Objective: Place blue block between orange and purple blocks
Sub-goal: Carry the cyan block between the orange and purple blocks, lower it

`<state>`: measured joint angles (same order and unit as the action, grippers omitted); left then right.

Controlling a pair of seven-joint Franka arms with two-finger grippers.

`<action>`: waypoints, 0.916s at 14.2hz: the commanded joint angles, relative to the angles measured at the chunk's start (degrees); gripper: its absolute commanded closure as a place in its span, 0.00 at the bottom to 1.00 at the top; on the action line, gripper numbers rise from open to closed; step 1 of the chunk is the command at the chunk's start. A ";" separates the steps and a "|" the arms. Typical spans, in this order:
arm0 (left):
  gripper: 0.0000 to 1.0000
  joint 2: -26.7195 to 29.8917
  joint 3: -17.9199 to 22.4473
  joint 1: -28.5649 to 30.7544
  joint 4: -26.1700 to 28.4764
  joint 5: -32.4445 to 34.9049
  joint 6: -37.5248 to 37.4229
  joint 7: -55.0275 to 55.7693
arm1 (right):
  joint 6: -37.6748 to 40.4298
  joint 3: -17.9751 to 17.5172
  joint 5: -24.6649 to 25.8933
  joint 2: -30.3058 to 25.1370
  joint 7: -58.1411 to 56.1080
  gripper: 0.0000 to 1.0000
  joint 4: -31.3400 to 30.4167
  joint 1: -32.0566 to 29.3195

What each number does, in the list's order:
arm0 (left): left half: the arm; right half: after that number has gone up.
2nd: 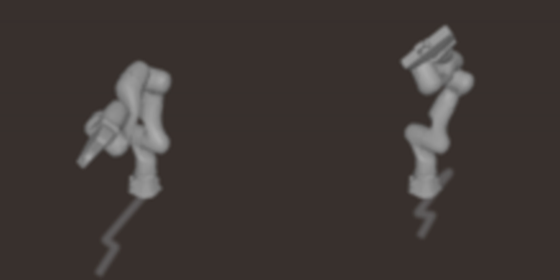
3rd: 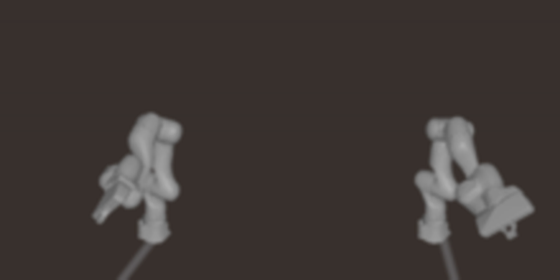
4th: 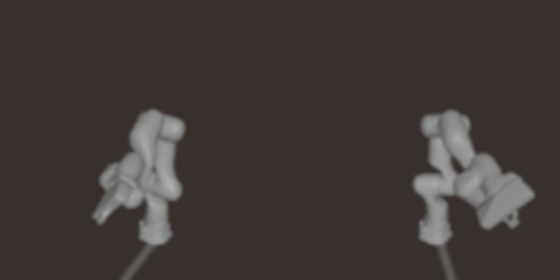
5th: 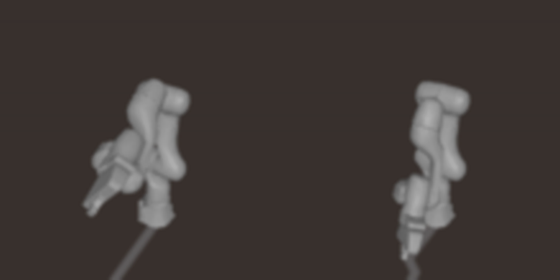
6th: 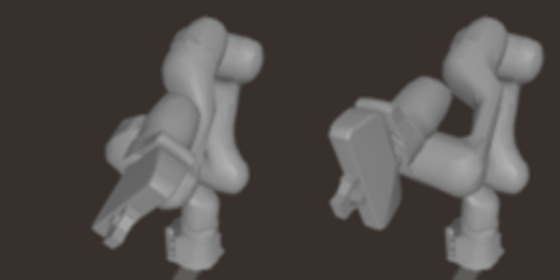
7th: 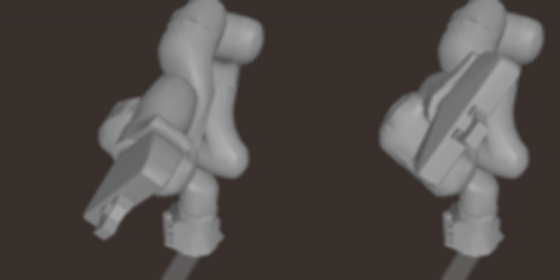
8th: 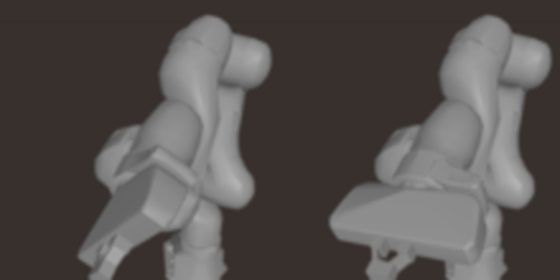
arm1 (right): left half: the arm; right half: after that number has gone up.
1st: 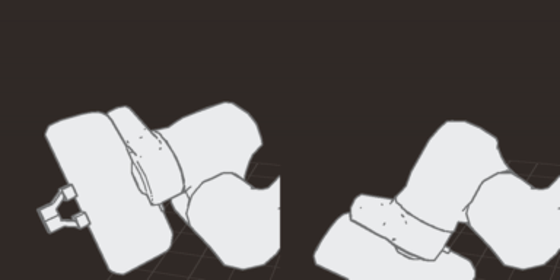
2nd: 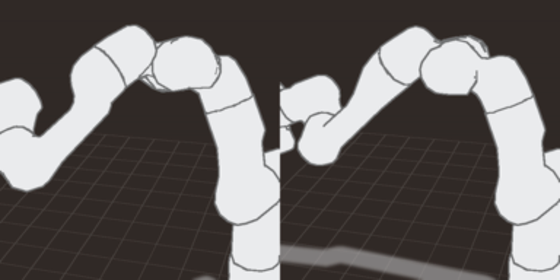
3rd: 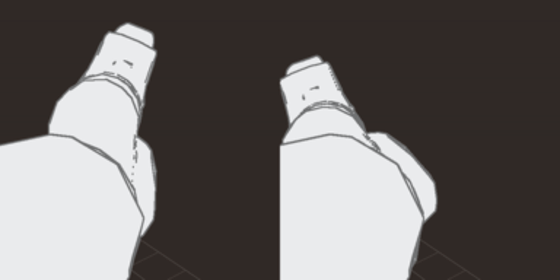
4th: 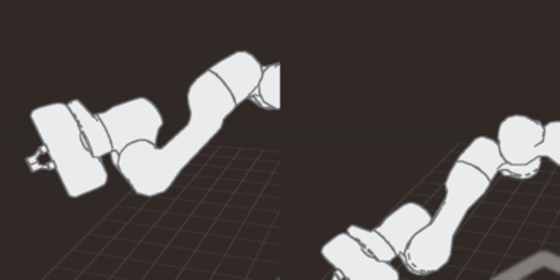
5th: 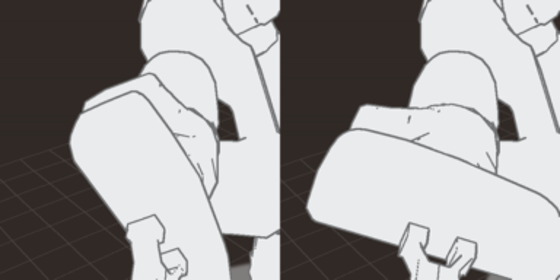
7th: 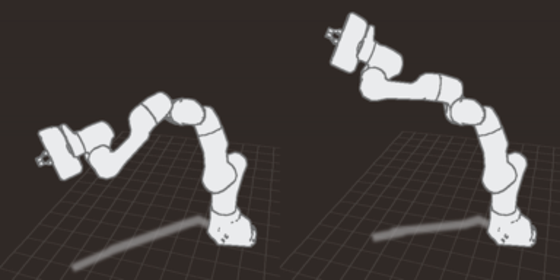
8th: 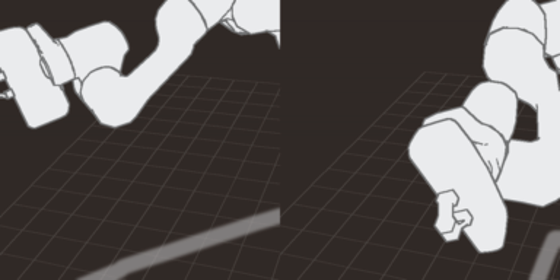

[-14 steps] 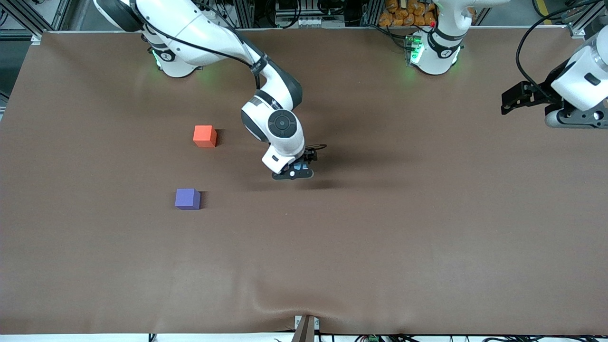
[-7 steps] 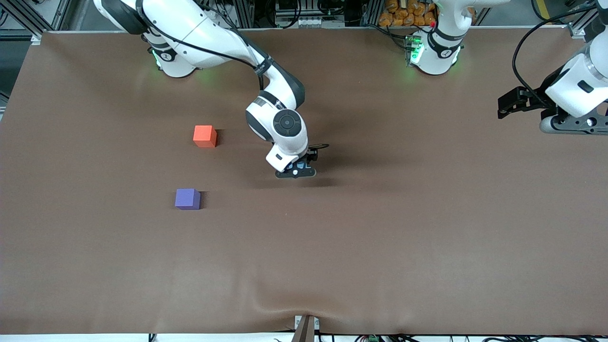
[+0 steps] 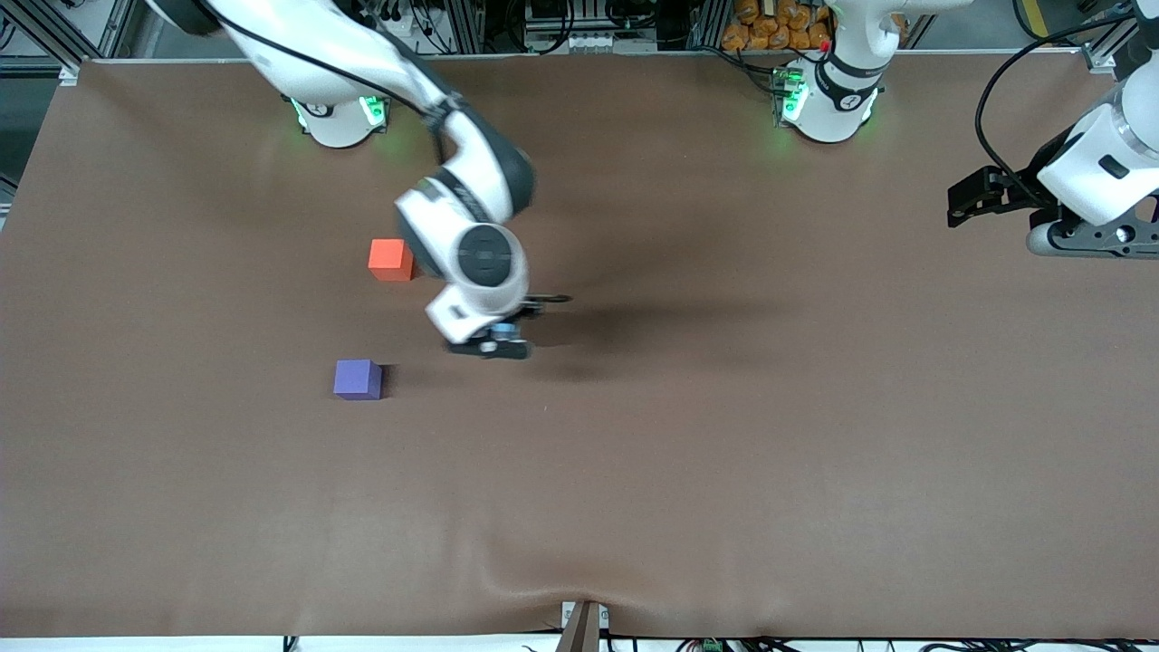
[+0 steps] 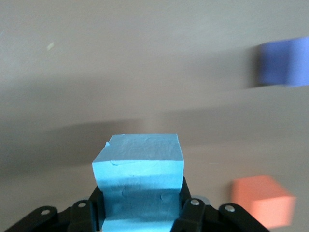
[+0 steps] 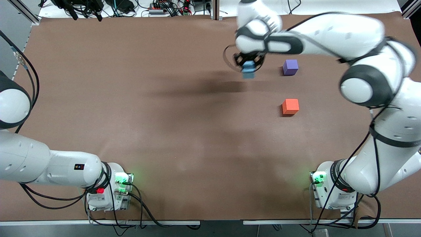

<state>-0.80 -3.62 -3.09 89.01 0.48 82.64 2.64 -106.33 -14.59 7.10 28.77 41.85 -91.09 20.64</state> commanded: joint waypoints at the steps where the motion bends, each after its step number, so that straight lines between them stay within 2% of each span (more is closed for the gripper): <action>1: 0.00 -0.51 -0.16 0.19 -1.12 -0.13 -0.20 -0.09 | -2.21 -1.23 0.72 -10.20 -5.61 1.00 -12.33 -6.65; 4: 0.00 -0.51 -0.16 0.19 -1.12 -0.30 -0.11 -0.09 | -8.70 -0.97 0.55 -16.97 -7.39 1.00 -23.48 -10.52; 6: 0.00 -0.51 -0.16 0.11 -1.12 -0.48 0.59 0.00 | -17.11 -0.53 0.37 -20.40 -11.32 1.00 -32.36 -14.03; 7: 0.00 -0.51 -0.16 0.11 -1.03 -0.48 0.76 0.00 | -19.86 -0.53 -0.32 -21.11 -12.65 1.00 -34.84 -15.27; 11: 0.00 -0.60 -0.16 0.19 -0.94 -0.57 0.77 0.00 | -21.28 -0.36 -3.04 -21.38 -17.76 1.00 -37.14 -19.40; 13: 0.00 -0.60 -0.16 0.19 -0.94 -0.57 0.77 -0.09 | -25.84 -0.09 -4.37 -21.03 -18.11 1.00 -39.42 -19.67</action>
<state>-0.95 -3.63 -3.10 88.98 0.48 83.36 2.64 -128.19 -14.18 4.49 10.18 25.26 -126.27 1.89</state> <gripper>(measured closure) 0.000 0.436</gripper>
